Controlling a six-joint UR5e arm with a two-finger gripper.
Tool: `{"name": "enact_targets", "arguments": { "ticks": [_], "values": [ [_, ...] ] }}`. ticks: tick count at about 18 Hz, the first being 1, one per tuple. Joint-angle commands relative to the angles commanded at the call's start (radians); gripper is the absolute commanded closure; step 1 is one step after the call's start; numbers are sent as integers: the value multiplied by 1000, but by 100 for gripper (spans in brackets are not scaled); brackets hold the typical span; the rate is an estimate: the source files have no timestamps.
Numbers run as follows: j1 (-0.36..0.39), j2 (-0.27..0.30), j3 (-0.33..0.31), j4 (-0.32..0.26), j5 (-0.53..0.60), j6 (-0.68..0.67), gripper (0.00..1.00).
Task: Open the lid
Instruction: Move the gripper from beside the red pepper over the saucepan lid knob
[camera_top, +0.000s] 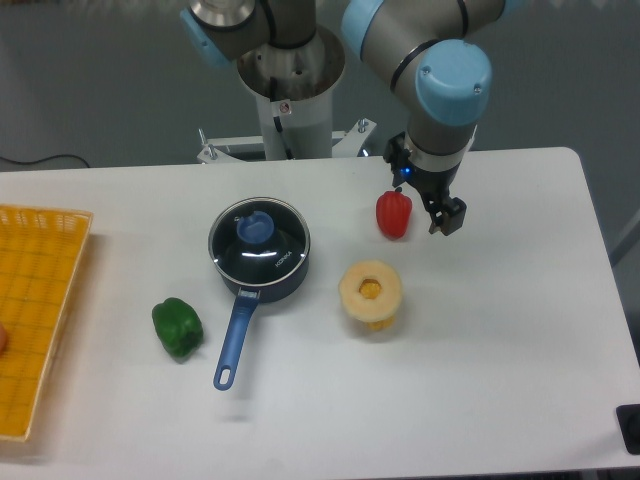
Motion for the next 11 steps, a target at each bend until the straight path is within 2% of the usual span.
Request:
{"name": "enact_targets", "arguments": {
  "ticks": [4, 7, 9, 11],
  "values": [
    [-35, 28, -48, 2, -5, -176, 0],
    [-73, 37, -49, 2, -28, -399, 0],
    [-101, 35, -48, 0, -31, -468, 0],
    [-133, 35, -45, 2, -26, -481, 0]
  ]
}}
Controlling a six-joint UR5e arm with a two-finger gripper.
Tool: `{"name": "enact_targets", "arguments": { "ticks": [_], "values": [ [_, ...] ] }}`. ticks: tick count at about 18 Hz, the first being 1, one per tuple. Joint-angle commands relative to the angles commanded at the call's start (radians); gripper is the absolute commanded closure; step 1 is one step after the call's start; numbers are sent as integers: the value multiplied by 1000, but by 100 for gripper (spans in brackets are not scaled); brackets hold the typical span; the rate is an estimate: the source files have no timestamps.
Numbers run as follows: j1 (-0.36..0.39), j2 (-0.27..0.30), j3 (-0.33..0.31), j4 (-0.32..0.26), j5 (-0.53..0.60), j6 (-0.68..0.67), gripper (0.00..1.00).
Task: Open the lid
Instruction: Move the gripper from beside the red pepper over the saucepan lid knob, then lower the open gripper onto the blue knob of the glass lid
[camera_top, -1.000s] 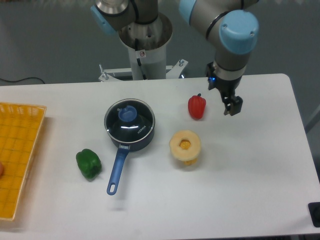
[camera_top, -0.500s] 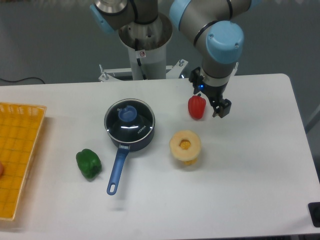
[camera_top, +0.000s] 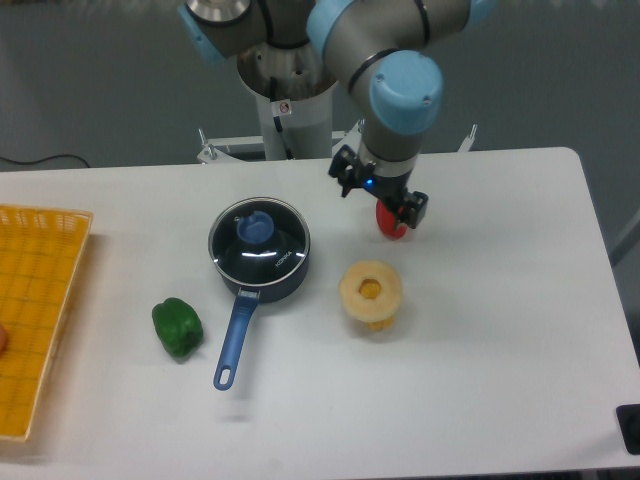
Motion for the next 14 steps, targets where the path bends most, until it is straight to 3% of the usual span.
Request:
{"name": "enact_targets", "arguments": {
  "ticks": [6, 11, 14],
  "values": [
    [-100, -8, 11, 2, 2, 28, 0],
    [-134, -12, 17, -2, -6, -153, 0],
    [-144, -12, 11, 2, -3, -172, 0]
  ]
}}
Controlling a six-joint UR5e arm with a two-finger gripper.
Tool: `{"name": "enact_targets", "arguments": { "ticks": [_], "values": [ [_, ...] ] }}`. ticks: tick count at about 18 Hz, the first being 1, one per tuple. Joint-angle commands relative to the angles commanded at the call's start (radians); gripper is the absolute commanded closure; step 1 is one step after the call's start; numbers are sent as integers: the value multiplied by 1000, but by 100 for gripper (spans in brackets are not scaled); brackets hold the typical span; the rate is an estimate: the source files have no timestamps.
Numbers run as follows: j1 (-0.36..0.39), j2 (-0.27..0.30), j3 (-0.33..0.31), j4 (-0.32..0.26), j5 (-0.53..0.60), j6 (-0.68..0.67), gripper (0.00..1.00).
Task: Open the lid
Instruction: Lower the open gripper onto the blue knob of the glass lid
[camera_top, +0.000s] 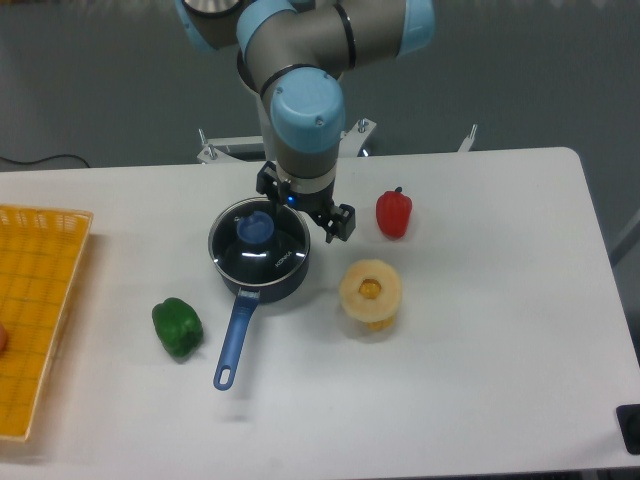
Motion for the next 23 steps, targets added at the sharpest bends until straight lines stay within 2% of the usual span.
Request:
{"name": "enact_targets", "arguments": {
  "ticks": [7, 13, 16, 19, 23],
  "values": [
    [-72, -8, 5, -5, 44, 308, 0],
    [-124, -64, 6, 6, 49, 420, 0],
    [-132, -67, -2, 95, 26, 457, 0],
    [-141, -68, -34, 113, 20, 462, 0],
    [-138, -58, -81, 173, -55, 505, 0]
  ]
}}
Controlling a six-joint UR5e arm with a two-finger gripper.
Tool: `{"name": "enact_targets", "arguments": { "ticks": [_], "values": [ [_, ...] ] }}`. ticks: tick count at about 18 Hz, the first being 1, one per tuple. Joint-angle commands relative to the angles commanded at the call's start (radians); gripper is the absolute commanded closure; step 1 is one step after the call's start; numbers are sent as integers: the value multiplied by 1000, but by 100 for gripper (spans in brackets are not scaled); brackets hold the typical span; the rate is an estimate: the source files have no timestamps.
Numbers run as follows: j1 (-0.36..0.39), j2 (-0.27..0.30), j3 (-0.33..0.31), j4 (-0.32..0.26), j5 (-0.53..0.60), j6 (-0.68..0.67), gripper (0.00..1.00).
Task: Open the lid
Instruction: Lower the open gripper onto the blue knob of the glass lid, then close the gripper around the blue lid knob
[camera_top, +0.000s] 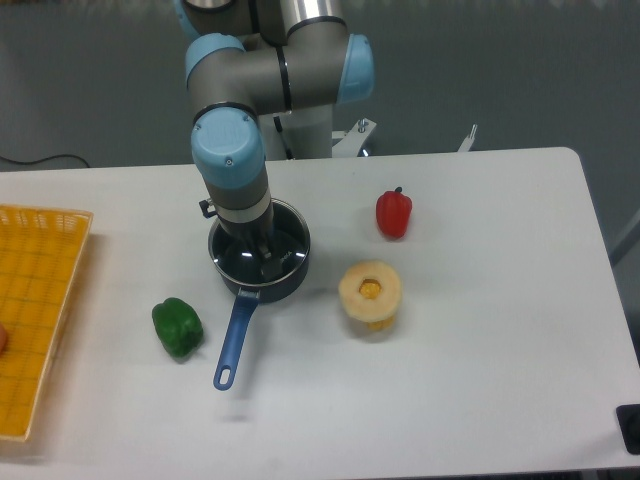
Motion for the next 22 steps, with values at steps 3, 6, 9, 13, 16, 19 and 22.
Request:
{"name": "enact_targets", "arguments": {
  "ticks": [3, 6, 9, 13, 16, 19, 22],
  "values": [
    [5, 23, -19, 0, 1, 3, 0],
    [5, 41, -29, -3, 3, 34, 0],
    [12, 55, -42, -5, 5, 45, 0],
    [15, 83, -81, -6, 24, 67, 0],
    [26, 100, -98, -6, 29, 75, 0],
    [25, 107, -100, -6, 44, 74, 0],
    [23, 107, -100, -6, 60, 72, 0]
  ]
}}
